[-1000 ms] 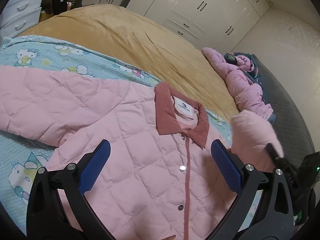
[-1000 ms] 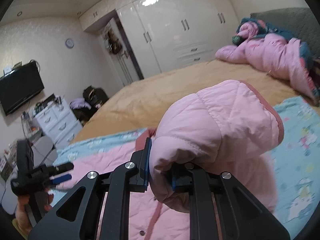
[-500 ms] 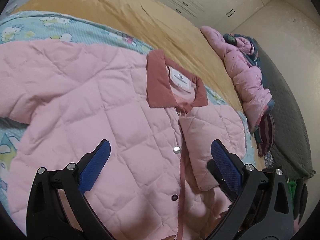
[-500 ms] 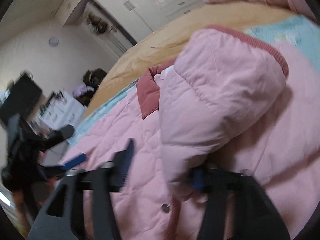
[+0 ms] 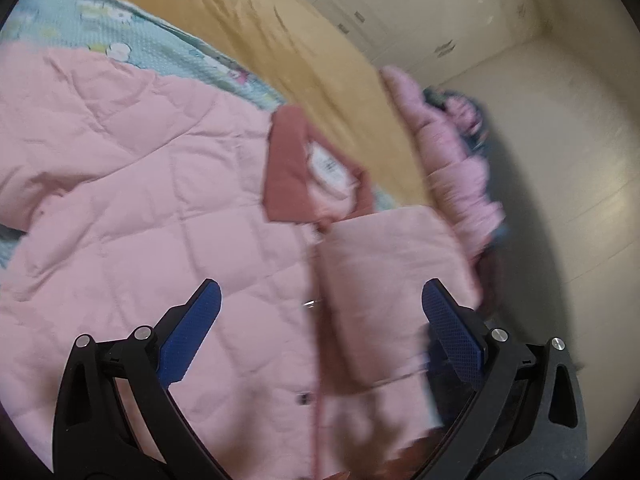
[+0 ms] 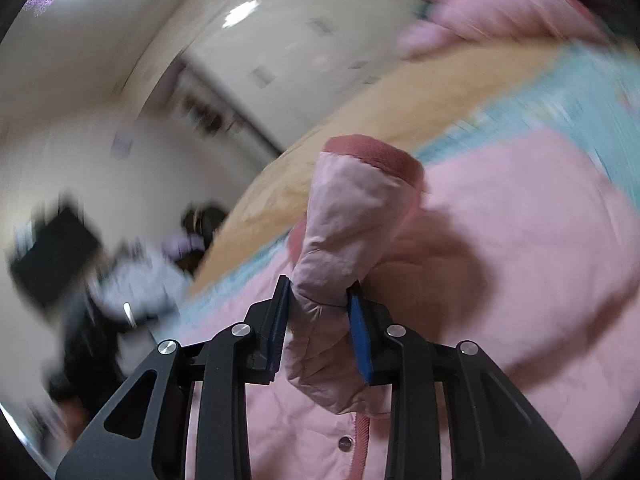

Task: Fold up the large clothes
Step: 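Open the right gripper to release the sleeve on the jacket front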

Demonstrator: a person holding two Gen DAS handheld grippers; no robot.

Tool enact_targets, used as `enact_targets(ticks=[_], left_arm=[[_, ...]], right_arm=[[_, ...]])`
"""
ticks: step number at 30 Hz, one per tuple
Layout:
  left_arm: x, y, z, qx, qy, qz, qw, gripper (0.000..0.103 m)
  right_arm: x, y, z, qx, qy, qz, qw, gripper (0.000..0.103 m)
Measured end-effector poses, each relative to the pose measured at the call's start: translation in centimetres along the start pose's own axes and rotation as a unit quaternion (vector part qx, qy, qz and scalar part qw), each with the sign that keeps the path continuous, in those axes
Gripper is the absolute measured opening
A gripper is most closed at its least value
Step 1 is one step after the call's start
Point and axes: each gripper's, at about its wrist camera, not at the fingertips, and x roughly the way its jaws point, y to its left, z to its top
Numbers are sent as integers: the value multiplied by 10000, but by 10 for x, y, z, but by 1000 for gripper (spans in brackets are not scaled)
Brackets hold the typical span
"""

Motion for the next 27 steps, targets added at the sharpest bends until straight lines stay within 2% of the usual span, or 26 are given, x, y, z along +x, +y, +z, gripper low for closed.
enact_targets(ticks=[2, 4, 8, 12, 13, 14, 15, 17, 19, 22, 24, 27], left_arm=[[-12, 4, 4, -124, -182, -151, 9996, 94], [-19, 6, 8, -98, -286, -46, 9995, 94], [-17, 22, 11, -366, -273, 23, 9990, 94], [-10, 35, 10, -553, -141, 38, 9984, 94], [-7, 39, 10, -602, -114, 117, 9981, 94], [-7, 42, 10, -622, -103, 163, 9979, 94], [-5, 45, 10, -640, -76, 210, 9977, 94], [-1, 51, 9, -644, -20, 240, 9976, 94], [3, 57, 8, -699, 63, 300, 9971, 94], [11, 66, 3, -737, 231, 465, 9959, 94], [14, 66, -4, -619, 296, 545, 9962, 94], [21, 57, -17, -368, 420, 460, 9974, 94]], right_arm=[[11, 20, -13, -511, 323, 31, 9982, 27], [24, 32, -26, -714, 648, 138, 9952, 27], [38, 54, -51, -1261, 1146, 103, 9853, 27], [43, 61, -59, -1486, 1412, 112, 9787, 31], [42, 62, -61, -1496, 1447, 151, 9780, 32], [41, 63, -63, -1445, 1540, 278, 9771, 38], [44, 62, -63, -1345, 1637, 419, 9764, 48], [47, 55, -65, -1070, 1825, 684, 9750, 57], [45, 54, -67, -1043, 1961, 706, 9725, 60], [31, 49, -59, -799, 1792, 846, 9769, 60], [22, 40, -48, -603, 1538, 739, 9835, 60], [9, 21, -33, -303, 1142, 480, 9918, 61]])
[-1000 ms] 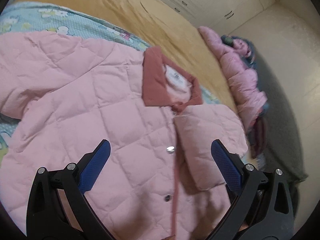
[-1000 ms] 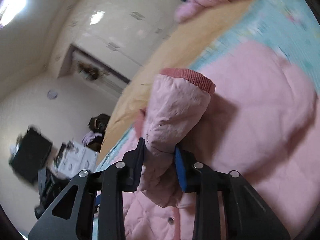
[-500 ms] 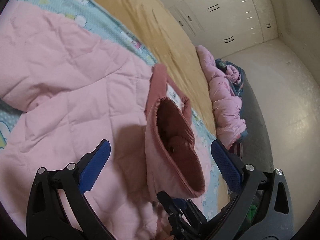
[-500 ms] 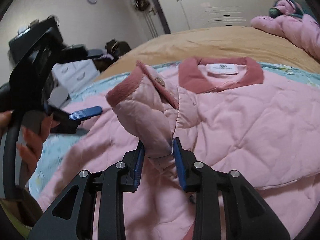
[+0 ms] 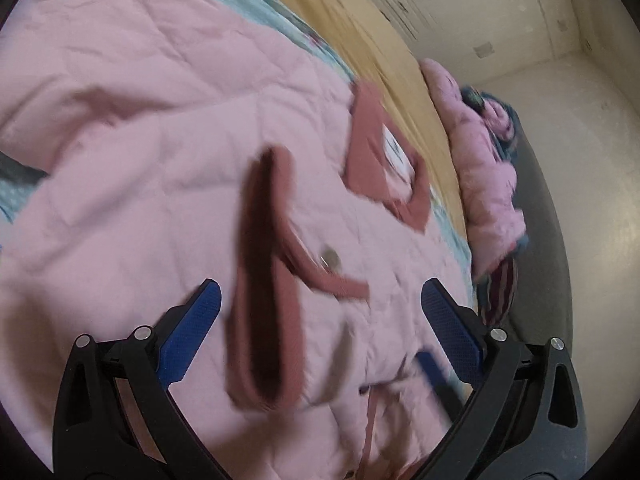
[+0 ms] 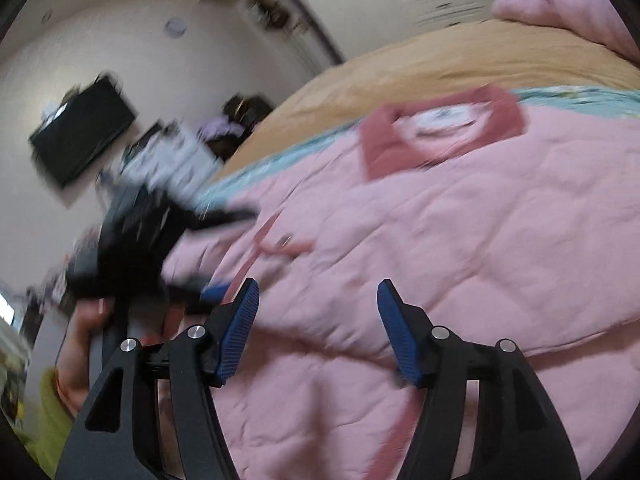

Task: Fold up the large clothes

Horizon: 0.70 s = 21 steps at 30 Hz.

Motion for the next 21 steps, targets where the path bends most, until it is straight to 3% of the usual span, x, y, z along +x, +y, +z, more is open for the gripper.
enact_targets(ticks=[1, 3, 4, 5, 6, 11, 13, 17, 21], left_arm=[[3, -5, -4, 101, 17, 8, 9999, 94], [8, -22, -13, 636, -4, 473, 9969, 90], [9, -27, -16, 857, -52, 725, 9937, 76], [12, -36, -21, 1185, -120, 1237, 9851, 54], [14, -41, -24, 1410, -186, 1563, 9774, 45], [10, -53, -29, 2024, -465, 1835, 9608, 8], [5, -54, -26, 2039, -581, 1744, 9616, 7], [-29, -60, -19, 1826, -1108, 1172, 9699, 5], [-63, -91, -19, 2081, -1771, 942, 9573, 4]], right_arm=[[-4, -7, 4, 96, -121, -91, 9998, 61], [-17, -20, 8, 308, -384, -277, 9984, 61], [-20, -25, 10, 368, -463, -318, 9977, 61], [-26, -30, 12, 435, -557, -379, 9968, 61], [-25, -37, 15, 493, -624, -446, 9958, 60], [-34, -62, 22, 850, -932, -688, 9896, 60], [-34, -69, 24, 963, -1036, -779, 9869, 60], [-49, -80, 26, 1149, -1400, -1043, 9779, 60], [-70, -89, 30, 1219, -1810, -1441, 9652, 60]])
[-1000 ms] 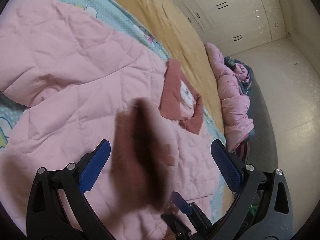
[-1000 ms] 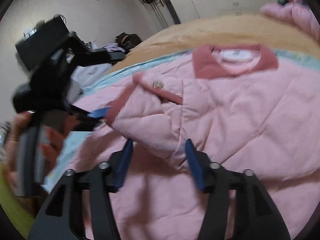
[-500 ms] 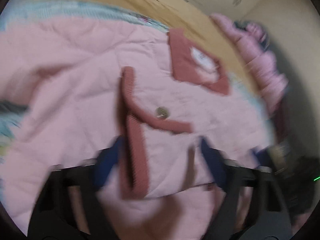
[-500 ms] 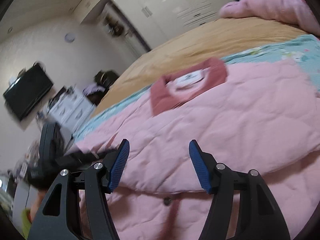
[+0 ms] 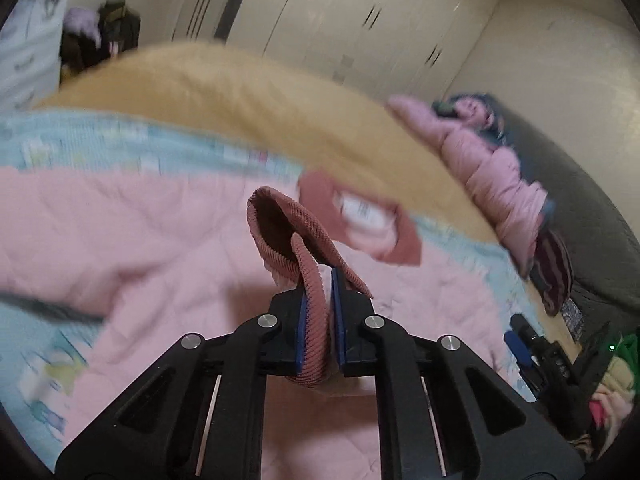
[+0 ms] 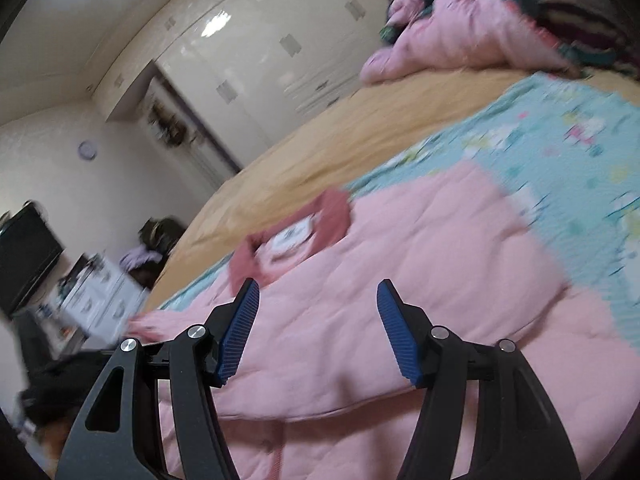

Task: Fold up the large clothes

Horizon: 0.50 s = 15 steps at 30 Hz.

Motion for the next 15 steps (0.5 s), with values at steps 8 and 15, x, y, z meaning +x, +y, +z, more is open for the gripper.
enact_targets(ticks=[8, 15], left_arm=[[35, 32, -10, -74, 384, 655, 9971, 5], [47, 36, -22, 162, 627, 980, 9931, 5]], right_arm=[[23, -4, 18, -257, 209, -356, 9988, 61], [74, -8, 20, -576, 1185, -565, 9897, 66]])
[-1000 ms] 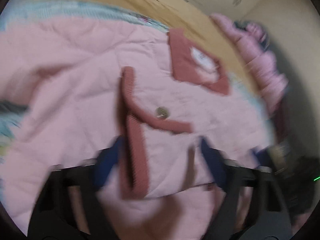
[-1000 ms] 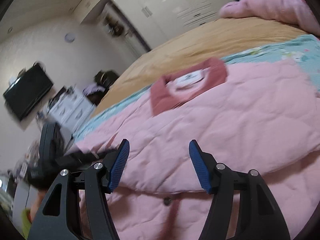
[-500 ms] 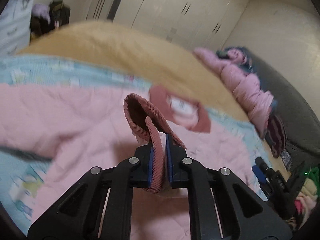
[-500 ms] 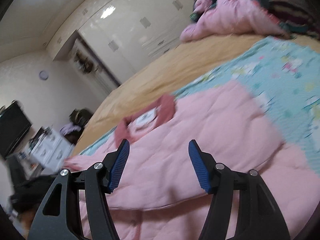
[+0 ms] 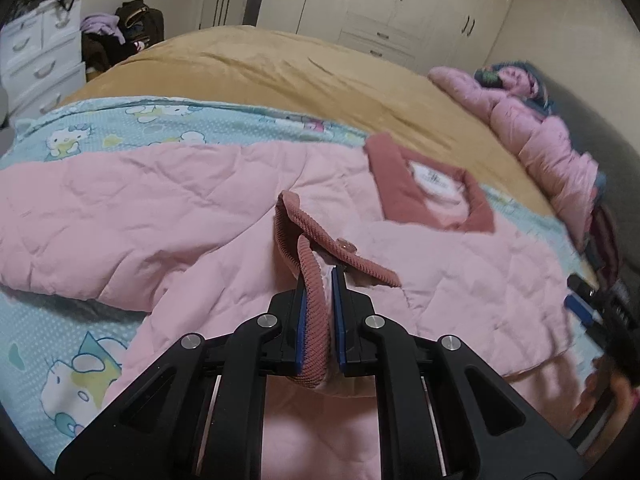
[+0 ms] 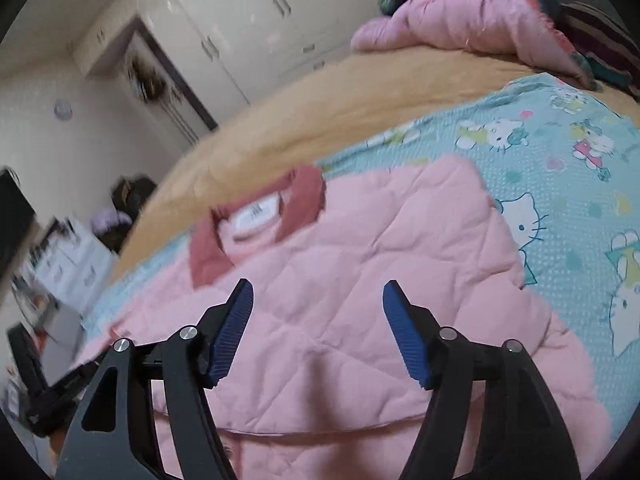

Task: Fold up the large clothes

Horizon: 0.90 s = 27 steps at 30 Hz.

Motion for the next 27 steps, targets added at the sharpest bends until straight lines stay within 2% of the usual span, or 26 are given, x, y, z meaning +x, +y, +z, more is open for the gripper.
enact_targets(ticks=[4, 7, 13, 18, 20, 21, 23, 24, 27], left_arm=[[17, 1, -9, 56, 262, 199, 9994, 5], [30, 5, -15, 48, 432, 307, 9986, 8], [47, 8, -24, 79, 617, 386, 9973, 15], [45, 8, -23, 60, 603, 445, 9972, 20], [35, 5, -19, 93, 573, 579, 9966, 26], [29, 3, -17, 108, 518, 578, 9969, 31], [13, -6, -12, 214, 323, 618, 9973, 45], [6, -12, -10, 291, 247, 663, 9971, 52], [-8, -30, -9, 448, 49, 606, 9971, 61]], right_arm=[[18, -14, -8, 145, 280, -331, 9990, 66], [29, -24, -13, -30, 508, -632, 9967, 66], [40, -41, -19, 49, 585, -603, 9965, 65], [37, -36, -19, -62, 524, -671, 9963, 66], [27, -31, -16, -31, 484, -678, 9965, 70], [20, -28, -16, 5, 412, -594, 9974, 79], [10, -21, -14, 30, 323, -433, 9985, 85], [6, -18, -14, 23, 292, -382, 9988, 85], [1, -6, -17, -65, 326, -229, 9992, 89]])
